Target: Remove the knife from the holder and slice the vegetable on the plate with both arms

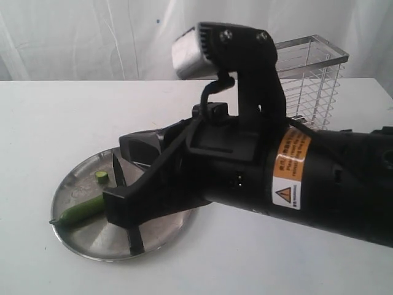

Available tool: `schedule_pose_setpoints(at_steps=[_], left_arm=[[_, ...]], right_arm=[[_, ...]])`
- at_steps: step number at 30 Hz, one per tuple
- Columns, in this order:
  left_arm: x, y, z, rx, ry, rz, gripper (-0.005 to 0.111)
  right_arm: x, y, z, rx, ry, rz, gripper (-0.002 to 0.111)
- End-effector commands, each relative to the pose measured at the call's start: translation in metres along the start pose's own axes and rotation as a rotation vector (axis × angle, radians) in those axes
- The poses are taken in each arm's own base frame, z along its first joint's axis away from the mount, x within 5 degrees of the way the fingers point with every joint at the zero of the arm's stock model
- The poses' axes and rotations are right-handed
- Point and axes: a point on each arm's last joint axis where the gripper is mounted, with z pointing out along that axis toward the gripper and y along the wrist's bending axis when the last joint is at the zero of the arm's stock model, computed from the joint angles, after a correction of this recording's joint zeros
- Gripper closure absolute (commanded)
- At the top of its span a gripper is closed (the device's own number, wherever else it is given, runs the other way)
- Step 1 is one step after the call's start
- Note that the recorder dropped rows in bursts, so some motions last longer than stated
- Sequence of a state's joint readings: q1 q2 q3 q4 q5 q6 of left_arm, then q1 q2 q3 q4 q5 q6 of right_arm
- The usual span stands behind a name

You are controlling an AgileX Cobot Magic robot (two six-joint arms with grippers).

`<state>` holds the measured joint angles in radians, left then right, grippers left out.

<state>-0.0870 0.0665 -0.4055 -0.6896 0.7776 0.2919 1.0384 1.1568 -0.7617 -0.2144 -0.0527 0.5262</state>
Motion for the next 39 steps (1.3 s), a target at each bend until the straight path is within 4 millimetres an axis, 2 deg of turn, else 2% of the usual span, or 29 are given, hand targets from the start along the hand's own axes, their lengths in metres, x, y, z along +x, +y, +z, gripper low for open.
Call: schedule_pose_setpoints(at_steps=[1,5,10,15,18,22,28,35,39], left_arm=[[0.002,-0.001,0.000,0.018,0.001,-0.007,0.107],[0.001,-0.001,0.000,0.011,-0.001,-0.004,0.107],[0.001,-0.001,0.000,0.011,-0.001,-0.004,0.107],[0.001,-0.001,0.000,0.011,-0.001,-0.004,0.107],[0.001,-0.001,0.000,0.011,-0.001,-0.004,0.107],[0.001,-0.001,0.000,0.011,-0.001,-0.004,0.107],[0.001,-0.001,0.000,0.011,-0.001,-0.004,0.107],[0.001,-0.001,0.000,0.008,-0.002,0.002,0.107],[0.001,-0.001,0.000,0.008,-0.002,0.002,0.107]], right_arm=[[-0.001,-0.002,-0.012,0.021,0.017,-0.176,0.108],[-0.001,-0.016,-0.031,0.070,-0.026,-0.166,0.108],[0.007,-0.043,-0.074,0.193,-0.132,-0.133,0.108],[0.039,-0.063,-0.122,0.344,-0.193,-0.111,0.108],[0.065,-0.069,-0.149,0.444,-0.215,-0.086,0.108],[0.099,-0.076,-0.173,0.576,-0.246,-0.047,0.108],[0.127,-0.078,-0.192,0.741,-0.270,-0.076,0.108],[0.136,-0.079,-0.193,0.824,-0.155,-0.125,0.108],[0.136,-0.079,-0.193,0.825,-0.157,-0.127,0.108]])
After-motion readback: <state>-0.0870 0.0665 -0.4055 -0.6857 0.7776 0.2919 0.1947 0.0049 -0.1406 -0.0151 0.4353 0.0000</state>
